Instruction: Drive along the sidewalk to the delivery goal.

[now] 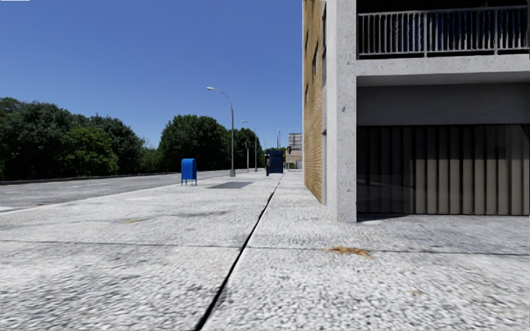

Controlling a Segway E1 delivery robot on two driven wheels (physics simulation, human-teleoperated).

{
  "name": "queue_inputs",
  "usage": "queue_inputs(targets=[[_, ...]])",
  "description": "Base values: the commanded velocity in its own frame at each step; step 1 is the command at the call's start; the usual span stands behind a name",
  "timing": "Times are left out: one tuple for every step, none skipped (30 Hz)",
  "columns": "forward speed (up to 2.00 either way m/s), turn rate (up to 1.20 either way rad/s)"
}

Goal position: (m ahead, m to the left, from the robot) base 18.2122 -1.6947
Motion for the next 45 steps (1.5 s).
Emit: queue_inputs(targets=[[2.00,0.00],[2.00,0.00],[2.00,0.00],[2.00,0.00],[2.00,0.00],[2.00,0.00],[2.00,0.00],[2.00,0.00],[2.00,0.00],[2.00,0.00],[2.00,0.00],[2.00,0.00],[2.00,0.00],[2.00,0.00],[2.00,0.00],[2.00,0.00],[2.00,0.00],[2.00,0.00],[2.00,0.00],[2.00,0.00],[2.00,0.00],[2.00,0.00],[2.00,0.00],[2.00,0.00],[2.00,0.00],[2.00,0.00],[2.00,0.00],[2.00,0.00],[2.00,0.00],[2.00,0.00],[2.00,0.00],[2.00,0.00],[2.00,0.00],[2.00,0.00],[2.00,0.00],[2.00,0.00],[2.00,0.00],[2.00,0.00],[2.00,0.00],[2.00,-0.06],[2.00,-0.10],[2.00,-0.10],[2.00,-0.13],[2.00,-0.18],[2.00,-0.24]])
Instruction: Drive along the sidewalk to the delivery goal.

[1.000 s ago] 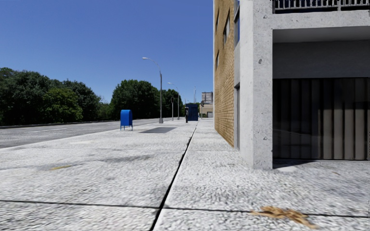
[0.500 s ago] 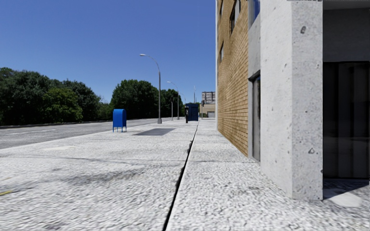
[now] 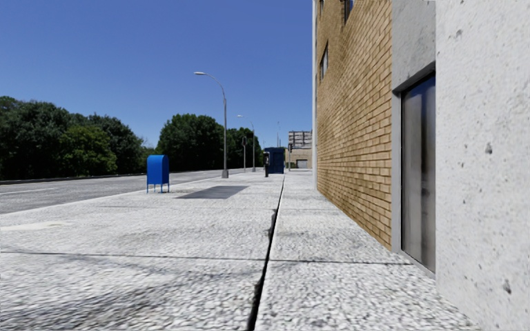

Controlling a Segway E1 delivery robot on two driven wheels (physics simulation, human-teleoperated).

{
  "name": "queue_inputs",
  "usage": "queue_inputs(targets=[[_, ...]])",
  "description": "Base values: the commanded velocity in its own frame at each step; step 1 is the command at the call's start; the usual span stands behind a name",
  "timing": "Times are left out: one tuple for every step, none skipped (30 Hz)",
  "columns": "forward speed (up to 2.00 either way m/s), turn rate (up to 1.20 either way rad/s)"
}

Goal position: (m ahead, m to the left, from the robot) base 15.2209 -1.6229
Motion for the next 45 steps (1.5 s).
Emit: queue_inputs(targets=[[2.00,-0.27],[2.00,-0.27],[2.00,-0.28],[2.00,-0.28],[2.00,-0.29],[2.00,-0.29],[2.00,-0.29],[2.00,-0.29],[2.00,-0.29],[2.00,-0.29],[2.00,-0.29],[2.00,-0.29],[2.00,-0.29],[2.00,-0.26],[2.00,-0.26],[2.00,-0.02],[2.00,0.00],[2.00,0.00],[2.00,0.00],[2.00,0.00],[2.00,0.00],[2.00,0.00],[2.00,0.00],[2.00,0.00],[2.00,0.00],[2.00,0.00],[2.00,0.00],[2.00,0.00],[2.00,0.00],[2.00,-0.01],[2.00,-0.05],[2.00,-0.05],[2.00,-0.07],[2.00,-0.12],[2.00,-0.19],[2.00,-0.23],[2.00,-0.23],[2.00,-0.24],[2.00,-0.24],[2.00,-0.24],[2.00,-0.24],[2.00,-0.24],[2.00,-0.24],[2.00,-0.04],[2.00,0.00]])
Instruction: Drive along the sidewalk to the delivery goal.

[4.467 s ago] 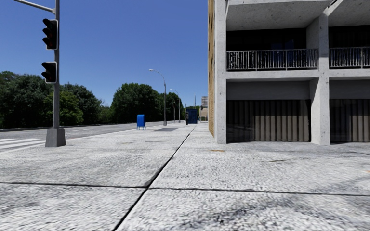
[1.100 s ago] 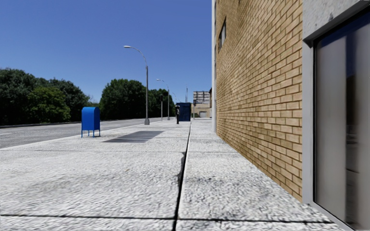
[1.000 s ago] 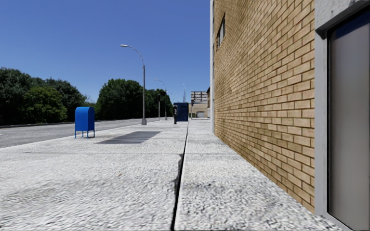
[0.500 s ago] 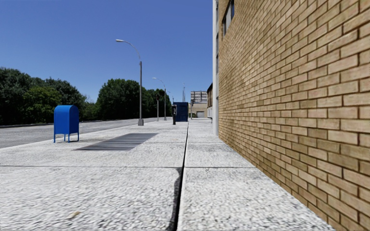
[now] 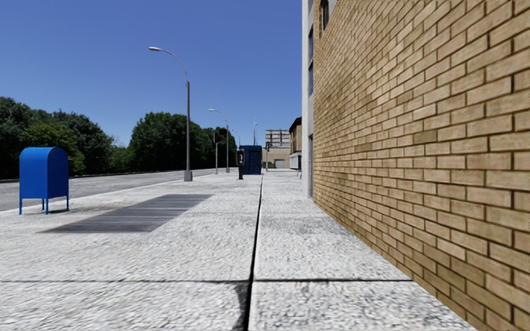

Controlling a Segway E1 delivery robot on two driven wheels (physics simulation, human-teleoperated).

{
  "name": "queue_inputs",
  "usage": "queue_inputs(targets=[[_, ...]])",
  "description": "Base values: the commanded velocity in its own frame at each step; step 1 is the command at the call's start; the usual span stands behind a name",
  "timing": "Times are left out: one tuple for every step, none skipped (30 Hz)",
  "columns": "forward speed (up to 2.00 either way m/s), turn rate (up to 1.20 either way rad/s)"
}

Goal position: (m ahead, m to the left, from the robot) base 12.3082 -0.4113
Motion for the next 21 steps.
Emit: queue_inputs(targets=[[2.00,0.00],[2.00,0.00],[2.00,0.00],[2.00,0.00],[2.00,0.00],[2.00,0.00],[2.00,0.00],[2.00,0.00],[2.00,0.00],[2.00,0.00],[2.00,0.00],[2.00,0.00],[2.00,0.00],[2.00,0.00],[2.00,0.00],[2.00,0.00],[2.00,0.00],[2.00,0.00],[2.00,0.00],[2.00,0.00],[2.00,0.00]])
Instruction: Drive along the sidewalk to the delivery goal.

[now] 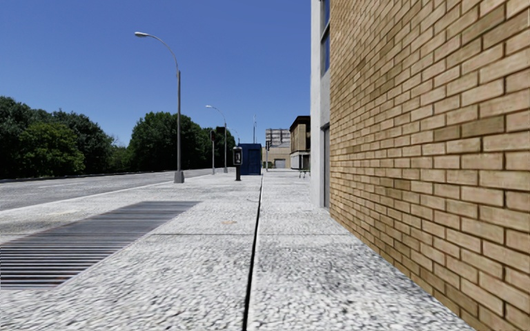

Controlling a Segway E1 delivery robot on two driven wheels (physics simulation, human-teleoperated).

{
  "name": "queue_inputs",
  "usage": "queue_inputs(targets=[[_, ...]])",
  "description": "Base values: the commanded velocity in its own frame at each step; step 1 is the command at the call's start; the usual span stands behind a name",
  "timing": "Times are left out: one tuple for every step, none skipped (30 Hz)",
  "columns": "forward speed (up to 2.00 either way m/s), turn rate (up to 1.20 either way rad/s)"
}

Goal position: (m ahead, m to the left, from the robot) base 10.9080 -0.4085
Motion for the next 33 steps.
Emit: queue_inputs(targets=[[2.00,0.00],[2.00,0.00],[2.00,0.00],[2.00,0.00],[2.00,0.00],[2.00,0.00],[2.00,0.00],[2.00,0.00],[2.00,0.00],[2.00,0.00],[2.00,0.00],[2.00,0.00],[2.00,-0.06],[2.00,-0.16],[2.00,-0.16],[2.00,-0.20],[2.00,-0.21],[2.00,-0.18],[2.00,-0.18],[2.00,-0.04],[2.00,0.00],[2.00,0.00],[2.00,0.00],[2.00,0.00],[2.00,0.00],[2.00,0.00],[2.00,0.00],[2.00,0.00],[2.00,0.00],[2.00,0.00],[2.00,0.00],[2.00,0.00],[2.00,0.00]])
